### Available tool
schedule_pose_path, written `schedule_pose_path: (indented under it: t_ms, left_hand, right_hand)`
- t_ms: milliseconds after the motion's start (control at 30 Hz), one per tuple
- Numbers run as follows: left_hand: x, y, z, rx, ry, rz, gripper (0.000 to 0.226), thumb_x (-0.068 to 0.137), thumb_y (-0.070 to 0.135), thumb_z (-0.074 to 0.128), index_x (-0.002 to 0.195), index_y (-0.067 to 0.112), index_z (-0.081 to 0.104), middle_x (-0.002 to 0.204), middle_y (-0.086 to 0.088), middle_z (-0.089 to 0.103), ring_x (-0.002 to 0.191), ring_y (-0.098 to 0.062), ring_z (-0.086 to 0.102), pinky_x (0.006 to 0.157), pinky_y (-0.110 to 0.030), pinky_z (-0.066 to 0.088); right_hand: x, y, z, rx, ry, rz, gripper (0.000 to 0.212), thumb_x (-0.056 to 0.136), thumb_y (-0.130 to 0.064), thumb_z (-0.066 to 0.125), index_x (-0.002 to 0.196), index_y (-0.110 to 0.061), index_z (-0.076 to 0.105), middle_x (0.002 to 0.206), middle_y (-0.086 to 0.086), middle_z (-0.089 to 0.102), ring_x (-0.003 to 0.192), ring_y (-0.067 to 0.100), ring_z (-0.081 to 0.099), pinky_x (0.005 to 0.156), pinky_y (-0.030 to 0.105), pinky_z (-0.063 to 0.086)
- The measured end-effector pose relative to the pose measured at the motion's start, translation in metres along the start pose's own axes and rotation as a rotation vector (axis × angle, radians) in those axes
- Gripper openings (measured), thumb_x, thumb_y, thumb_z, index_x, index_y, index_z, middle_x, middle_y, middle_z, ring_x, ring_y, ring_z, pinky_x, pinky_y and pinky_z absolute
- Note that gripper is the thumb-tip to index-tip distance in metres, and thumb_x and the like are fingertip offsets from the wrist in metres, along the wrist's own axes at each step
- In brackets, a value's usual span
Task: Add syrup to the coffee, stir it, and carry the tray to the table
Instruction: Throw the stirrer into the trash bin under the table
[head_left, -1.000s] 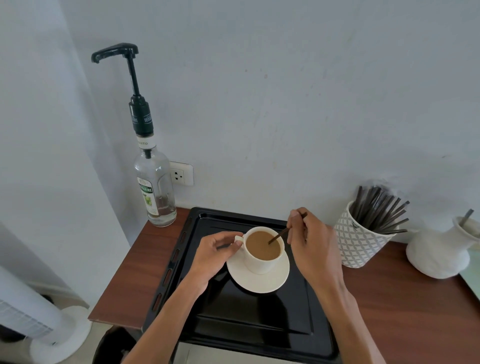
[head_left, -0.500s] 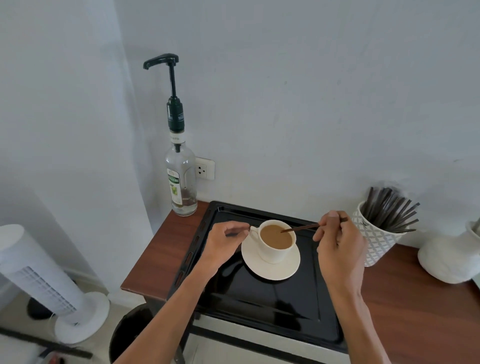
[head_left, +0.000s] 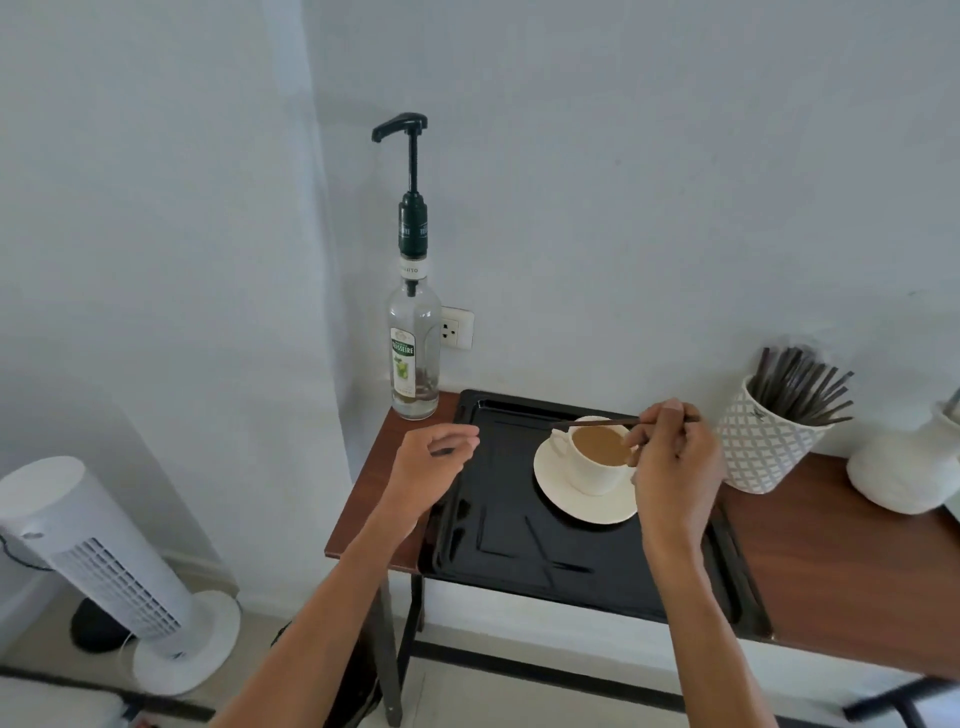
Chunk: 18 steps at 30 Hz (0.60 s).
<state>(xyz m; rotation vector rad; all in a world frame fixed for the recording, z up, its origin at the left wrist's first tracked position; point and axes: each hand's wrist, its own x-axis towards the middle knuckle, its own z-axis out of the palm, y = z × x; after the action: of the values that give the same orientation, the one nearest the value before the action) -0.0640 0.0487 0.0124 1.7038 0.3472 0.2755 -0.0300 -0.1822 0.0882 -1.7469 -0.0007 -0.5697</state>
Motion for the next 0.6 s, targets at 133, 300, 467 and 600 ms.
schedule_pose_path:
  t_ms: [133,300,467,600]
  left_hand:
    - [-0.007,0.000,-0.060,0.089,0.062,0.047,0.018,0.094,0.022,0.072,0.109,0.026,0.080,0.105,0.011,0.079,0.093,0.009,0.070,0.083,-0.008,0.054]
    - [-0.014,-0.014,-0.147,0.158,0.143,0.046,0.014,0.095,0.025,0.071,0.103,0.035,0.076,0.102,0.025,0.072,0.092,0.007,0.067,0.070,0.003,0.047]
    - [-0.031,-0.045,-0.219,0.249,0.224,-0.006,0.020,0.096,0.021,0.070,0.114,0.026,0.073,0.120,0.009,0.071,0.122,-0.010,0.062,0.102,-0.024,0.043]
    - [-0.041,-0.072,-0.256,0.419,0.302,-0.058,0.028,0.098,0.025,0.066,0.126,0.026,0.067,0.139,0.003,0.065,0.134,-0.018,0.054,0.102,-0.022,0.034]
  right_hand:
    - [-0.039,-0.010,0.036,0.082,-0.035,0.104,0.039,0.106,-0.029,0.041,0.078,-0.015,0.064,0.062,-0.001,0.071,0.045,0.010,0.057,0.047,0.032,0.049]
    - [-0.080,-0.023,0.089,0.148,-0.149,0.180,0.037,0.107,-0.028,0.044,0.084,-0.015,0.070,0.062,-0.003,0.069,0.047,0.006,0.056,0.041,0.019,0.045]
    - [-0.122,-0.040,0.147,0.045,-0.314,0.141,0.035,0.107,-0.028,0.048,0.083,-0.021,0.072,0.066,0.000,0.071,0.046,0.004,0.060,0.042,0.023,0.051]
    - [-0.152,-0.045,0.185,-0.080,-0.448,0.023,0.030,0.107,-0.022,0.050,0.088,-0.017,0.073,0.071,0.000,0.072,0.053,0.012,0.068,0.057,0.044,0.063]
